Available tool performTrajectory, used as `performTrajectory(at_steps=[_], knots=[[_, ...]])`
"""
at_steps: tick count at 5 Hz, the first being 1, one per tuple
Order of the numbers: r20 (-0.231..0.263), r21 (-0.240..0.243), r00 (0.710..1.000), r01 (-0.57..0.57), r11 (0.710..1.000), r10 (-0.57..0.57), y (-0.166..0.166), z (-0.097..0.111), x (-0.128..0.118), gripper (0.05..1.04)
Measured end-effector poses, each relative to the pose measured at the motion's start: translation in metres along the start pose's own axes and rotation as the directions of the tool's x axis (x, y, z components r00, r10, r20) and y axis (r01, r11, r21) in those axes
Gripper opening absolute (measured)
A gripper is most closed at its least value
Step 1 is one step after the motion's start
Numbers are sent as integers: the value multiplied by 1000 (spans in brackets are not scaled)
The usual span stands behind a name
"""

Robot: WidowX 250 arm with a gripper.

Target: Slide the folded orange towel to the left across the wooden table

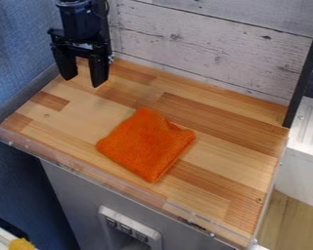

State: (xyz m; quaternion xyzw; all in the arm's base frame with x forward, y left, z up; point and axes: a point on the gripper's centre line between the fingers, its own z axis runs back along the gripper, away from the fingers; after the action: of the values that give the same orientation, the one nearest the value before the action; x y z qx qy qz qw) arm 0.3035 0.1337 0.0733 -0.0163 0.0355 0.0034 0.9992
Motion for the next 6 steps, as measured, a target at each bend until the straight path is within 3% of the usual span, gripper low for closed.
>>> performTrajectory(at_steps=[1,2,3,6], knots=[[-21,-6,998,60,998,-60,-11,-7,-2,999],[-4,0,985,174,985,-174,-35,-2,-5,999],[29,27,953,299,954,-300,-57,1,-8,999],[80,102,812,571,815,-578,-107,5,-19,999]])
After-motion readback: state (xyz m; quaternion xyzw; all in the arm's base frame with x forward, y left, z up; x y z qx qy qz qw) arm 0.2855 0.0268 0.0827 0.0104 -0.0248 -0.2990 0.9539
